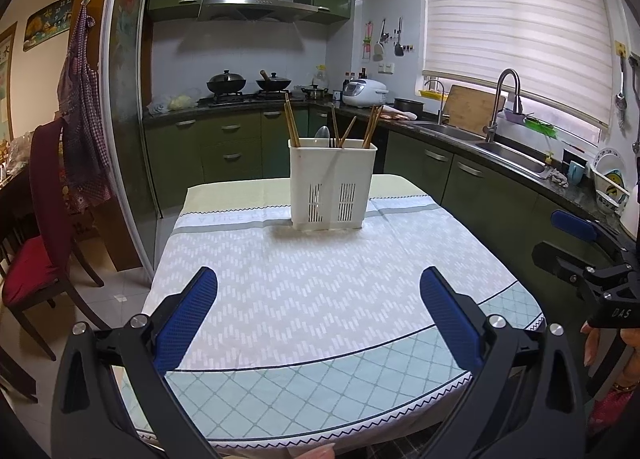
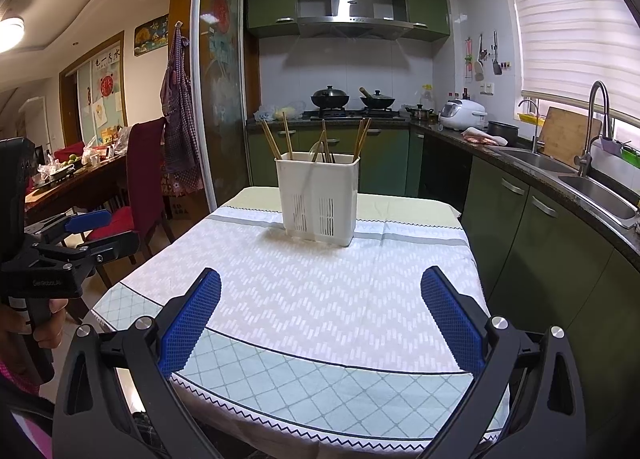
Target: Organize utensils
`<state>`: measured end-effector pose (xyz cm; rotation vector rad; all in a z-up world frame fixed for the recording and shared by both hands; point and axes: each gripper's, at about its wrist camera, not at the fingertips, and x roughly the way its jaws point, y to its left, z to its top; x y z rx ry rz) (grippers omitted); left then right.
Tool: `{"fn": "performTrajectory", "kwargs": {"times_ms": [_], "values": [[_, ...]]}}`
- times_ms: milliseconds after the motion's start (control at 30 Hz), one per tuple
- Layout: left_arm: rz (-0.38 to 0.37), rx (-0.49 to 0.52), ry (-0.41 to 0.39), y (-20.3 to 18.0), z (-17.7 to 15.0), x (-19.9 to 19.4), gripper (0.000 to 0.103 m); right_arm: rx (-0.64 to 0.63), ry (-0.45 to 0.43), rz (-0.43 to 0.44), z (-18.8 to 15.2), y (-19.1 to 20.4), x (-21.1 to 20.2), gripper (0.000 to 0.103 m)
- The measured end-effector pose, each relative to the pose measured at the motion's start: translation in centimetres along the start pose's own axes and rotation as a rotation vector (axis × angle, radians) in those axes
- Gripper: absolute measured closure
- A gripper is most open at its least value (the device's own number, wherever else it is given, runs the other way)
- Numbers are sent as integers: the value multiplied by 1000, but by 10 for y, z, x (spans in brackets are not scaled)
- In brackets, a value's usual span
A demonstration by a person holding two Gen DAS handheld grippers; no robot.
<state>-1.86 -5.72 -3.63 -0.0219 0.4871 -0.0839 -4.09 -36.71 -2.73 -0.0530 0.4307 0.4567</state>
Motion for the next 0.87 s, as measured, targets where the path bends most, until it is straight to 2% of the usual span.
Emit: {"fn": "performTrajectory", "kwargs": {"times_ms": [400,867], "values": [[6,-29,-28,5,0,-2,6,0,6,0,-2,0,4,4],[94,24,4,2,-2,5,6,0,8,-2,-2,-1,6,4]]}}
